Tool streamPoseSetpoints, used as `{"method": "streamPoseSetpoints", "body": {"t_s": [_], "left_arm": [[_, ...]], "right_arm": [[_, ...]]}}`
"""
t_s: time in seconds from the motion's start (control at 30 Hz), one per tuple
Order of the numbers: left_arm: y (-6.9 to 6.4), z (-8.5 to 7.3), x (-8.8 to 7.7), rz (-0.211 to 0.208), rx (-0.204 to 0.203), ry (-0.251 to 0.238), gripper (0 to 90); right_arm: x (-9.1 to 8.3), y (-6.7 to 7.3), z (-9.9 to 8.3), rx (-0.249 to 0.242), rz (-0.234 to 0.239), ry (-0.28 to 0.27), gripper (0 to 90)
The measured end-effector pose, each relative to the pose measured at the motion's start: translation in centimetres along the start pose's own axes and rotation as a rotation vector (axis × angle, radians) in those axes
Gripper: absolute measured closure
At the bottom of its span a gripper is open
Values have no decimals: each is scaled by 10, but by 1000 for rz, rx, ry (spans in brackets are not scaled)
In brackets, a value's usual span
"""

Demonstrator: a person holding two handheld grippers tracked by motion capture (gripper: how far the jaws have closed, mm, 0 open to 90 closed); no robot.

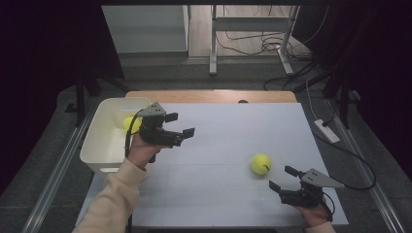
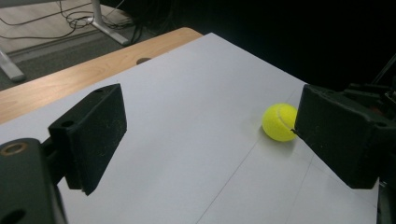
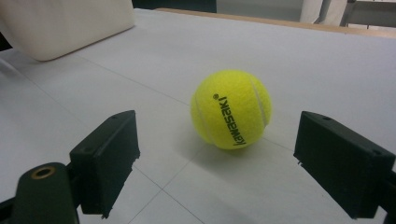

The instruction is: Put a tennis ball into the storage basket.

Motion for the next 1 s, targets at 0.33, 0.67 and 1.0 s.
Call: {"method": "streamPoseSetpoints", "body": {"t_s": [0.33,0.67,1.0], "left_arm": [[-6,1,10,-18,16,13,106],[-14,0,20,-44,35,29,106],[-21,1,28,-61,48,46,107]], "right_arm": [[0,0,0,1,2,-1,134],[0,0,0,-4,0,0,134],[0,0,1,-2,-1,-3,134]]}}
Point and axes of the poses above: each handheld gripper's, and its own axes: x roughly forward along the jaws, z roughly out of its top, y roughly to its left, the point moved 2 cm from there along x, roughly forward along the jaws, and after that the axes turned 9 degrees about y, right-handed, at the moved point
